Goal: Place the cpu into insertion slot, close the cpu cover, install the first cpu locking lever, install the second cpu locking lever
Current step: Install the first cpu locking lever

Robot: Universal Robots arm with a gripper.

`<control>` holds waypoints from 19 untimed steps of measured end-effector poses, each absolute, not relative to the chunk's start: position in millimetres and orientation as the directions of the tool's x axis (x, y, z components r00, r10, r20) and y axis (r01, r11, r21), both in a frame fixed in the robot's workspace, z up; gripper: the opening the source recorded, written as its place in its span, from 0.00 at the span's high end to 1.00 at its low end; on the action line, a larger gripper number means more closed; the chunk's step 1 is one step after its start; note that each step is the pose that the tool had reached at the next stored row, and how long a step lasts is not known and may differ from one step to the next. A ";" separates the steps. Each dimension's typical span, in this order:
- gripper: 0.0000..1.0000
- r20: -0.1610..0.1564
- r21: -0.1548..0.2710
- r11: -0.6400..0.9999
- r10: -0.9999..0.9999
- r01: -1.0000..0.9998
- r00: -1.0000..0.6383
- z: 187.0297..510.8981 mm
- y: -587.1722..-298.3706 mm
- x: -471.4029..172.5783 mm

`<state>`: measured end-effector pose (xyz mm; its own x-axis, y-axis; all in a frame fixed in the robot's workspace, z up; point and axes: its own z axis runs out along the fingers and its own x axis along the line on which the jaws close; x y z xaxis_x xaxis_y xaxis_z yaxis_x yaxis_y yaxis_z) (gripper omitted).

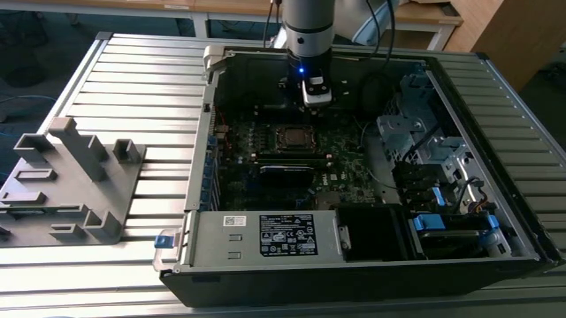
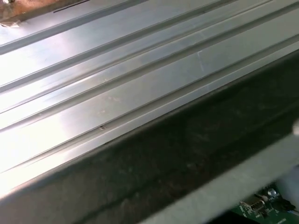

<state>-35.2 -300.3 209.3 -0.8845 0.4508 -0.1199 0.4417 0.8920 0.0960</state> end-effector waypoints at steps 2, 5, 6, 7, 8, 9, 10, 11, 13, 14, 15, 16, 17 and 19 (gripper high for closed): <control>0.89 -0.120 0.096 0.892 0.451 0.442 -0.885 213.1 -300.4 -35.2; 0.89 -0.119 0.097 0.892 0.451 0.442 -0.885 214.5 -300.3 -35.2; 0.89 -0.119 0.097 0.892 0.451 0.442 -0.885 214.4 -300.3 -35.2; 0.89 -0.119 0.097 0.892 0.451 0.442 -0.885 214.5 -300.3 -35.2; 0.89 -0.119 0.097 0.892 0.451 0.442 -0.885 214.5 -300.3 -35.2; 0.89 -0.119 0.098 0.892 0.451 0.442 -0.885 214.5 -300.3 -35.2; 0.89 -0.119 0.098 0.892 0.450 0.441 -0.885 214.5 -300.3 -35.2; 0.89 -0.119 0.098 0.893 0.448 0.438 -0.886 214.4 -300.5 -35.4; 0.89 -0.119 0.098 0.898 0.439 0.429 -0.891 214.0 -301.0 -36.2; 0.89 -0.119 0.098 0.901 0.431 0.422 -0.894 213.7 -301.1 -36.7; 0.89 -0.119 0.098 0.905 0.423 0.413 -0.898 213.4 -301.1 -36.9; 0.89 -0.118 0.097 0.916 0.398 0.388 -0.910 212.9 -301.3 -37.4; 0.89 -0.118 0.097 0.922 0.385 0.375 -0.915 212.7 -301.3 -37.6; 0.89 -0.118 0.097 0.922 0.384 0.375 -0.916 212.7 -301.3 -37.6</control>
